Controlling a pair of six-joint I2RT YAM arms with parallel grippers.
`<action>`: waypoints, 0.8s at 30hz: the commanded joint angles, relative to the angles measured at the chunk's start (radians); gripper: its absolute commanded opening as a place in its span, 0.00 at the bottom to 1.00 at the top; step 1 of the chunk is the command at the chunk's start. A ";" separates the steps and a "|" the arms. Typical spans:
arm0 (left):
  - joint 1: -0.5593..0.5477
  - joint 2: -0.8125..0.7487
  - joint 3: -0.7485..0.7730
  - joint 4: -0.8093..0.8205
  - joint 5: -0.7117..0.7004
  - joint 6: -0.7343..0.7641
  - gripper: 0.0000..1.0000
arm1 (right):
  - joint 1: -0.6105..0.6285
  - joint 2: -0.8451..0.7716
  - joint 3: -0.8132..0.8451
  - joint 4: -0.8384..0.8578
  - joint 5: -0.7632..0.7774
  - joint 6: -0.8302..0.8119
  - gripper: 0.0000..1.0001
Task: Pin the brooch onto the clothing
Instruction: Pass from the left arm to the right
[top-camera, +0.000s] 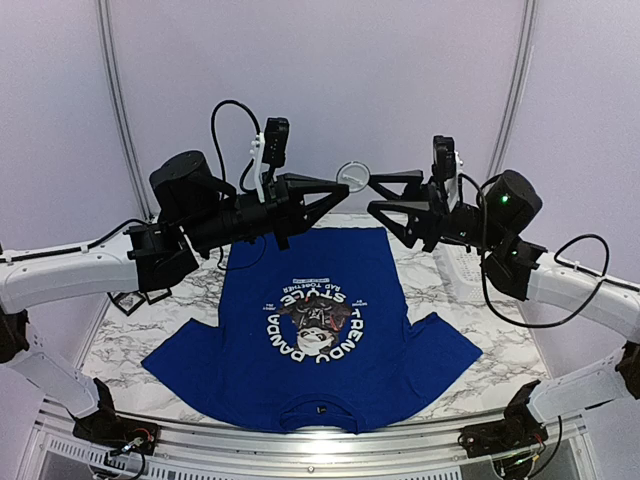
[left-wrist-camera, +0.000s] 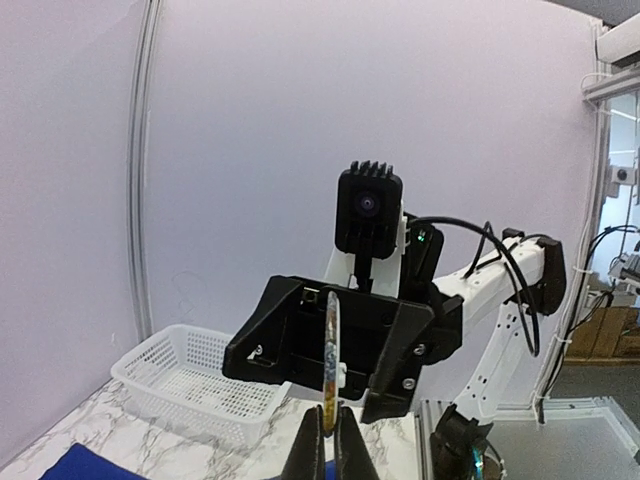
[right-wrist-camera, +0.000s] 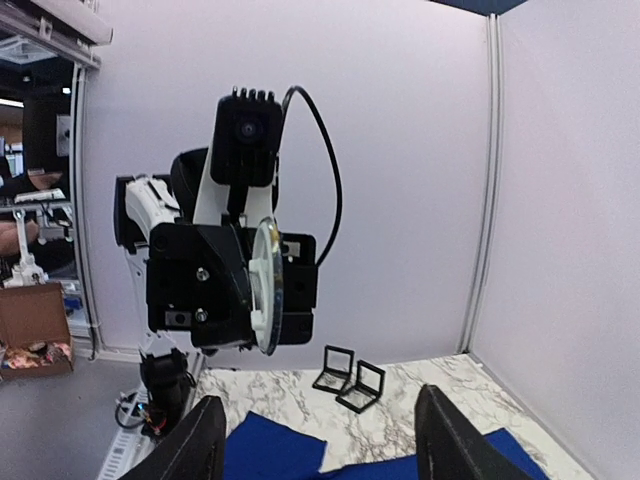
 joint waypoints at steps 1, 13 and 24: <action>-0.007 0.040 0.010 0.158 0.049 -0.094 0.00 | 0.030 0.021 0.023 0.223 -0.041 0.138 0.52; -0.010 0.046 0.007 0.179 0.061 -0.095 0.00 | 0.101 0.069 0.095 0.160 -0.040 0.056 0.17; -0.010 0.035 -0.001 0.182 0.077 -0.080 0.00 | 0.097 0.060 0.113 0.070 -0.045 0.000 0.00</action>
